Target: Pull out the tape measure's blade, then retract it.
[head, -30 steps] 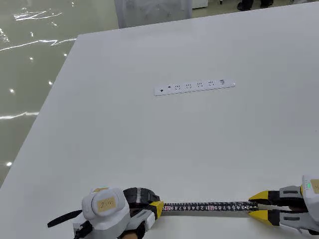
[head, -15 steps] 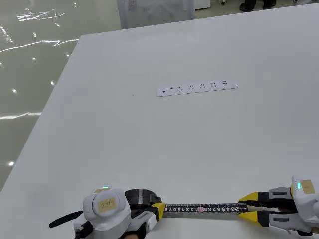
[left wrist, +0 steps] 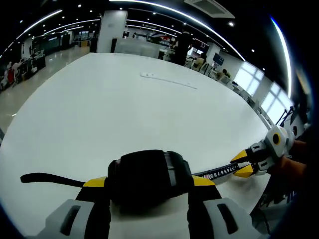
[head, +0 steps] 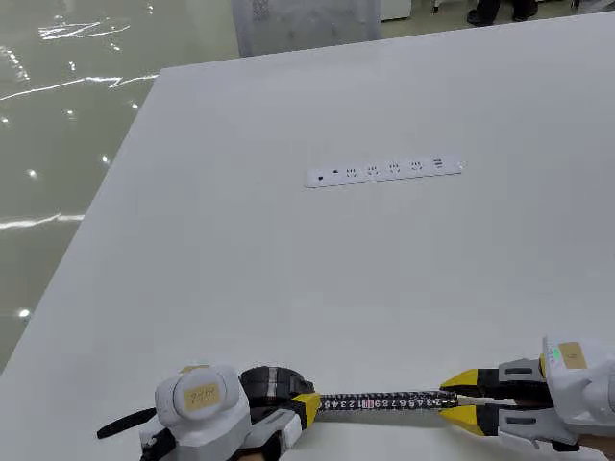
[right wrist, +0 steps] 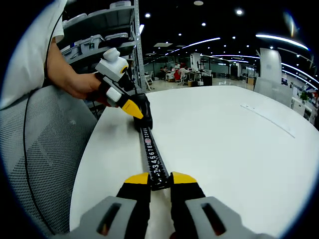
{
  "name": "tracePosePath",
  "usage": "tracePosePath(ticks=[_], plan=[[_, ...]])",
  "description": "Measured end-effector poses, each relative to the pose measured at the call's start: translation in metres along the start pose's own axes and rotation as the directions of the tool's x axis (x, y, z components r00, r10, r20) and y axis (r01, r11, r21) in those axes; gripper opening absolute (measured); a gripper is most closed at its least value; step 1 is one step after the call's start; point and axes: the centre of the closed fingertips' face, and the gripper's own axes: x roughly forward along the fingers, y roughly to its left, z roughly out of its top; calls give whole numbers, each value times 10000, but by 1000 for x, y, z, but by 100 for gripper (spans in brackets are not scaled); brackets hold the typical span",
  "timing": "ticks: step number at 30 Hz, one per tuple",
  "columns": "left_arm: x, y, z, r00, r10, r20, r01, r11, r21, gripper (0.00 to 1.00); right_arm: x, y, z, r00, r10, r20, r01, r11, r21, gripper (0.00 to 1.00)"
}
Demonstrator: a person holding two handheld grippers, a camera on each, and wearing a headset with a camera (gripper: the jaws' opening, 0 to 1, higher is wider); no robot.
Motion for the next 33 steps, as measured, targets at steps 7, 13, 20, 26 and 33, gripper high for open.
tracePosePath(ticks=[7,13,20,26,33], plan=[[-1,0,0,10000,-94,32,95,9998,-167,59,7,2,6,9999,164,24,-163,9998,-115,13],[-1,1,1,9998,-165,65,167,9994,-314,59,11,2,14,9996,268,78,-267,9995,-152,12],[-1,1,1,9997,-252,39,253,9990,-360,59,16,5,16,9991,423,90,-421,9989,-191,12],[-2,0,1,9995,-319,58,321,9985,-440,59,18,7,19,9984,532,197,-530,9985,-107,12],[-2,0,2,9994,-332,109,337,9983,-472,60,18,6,19,9983,541,197,-540,9985,-50,12]])
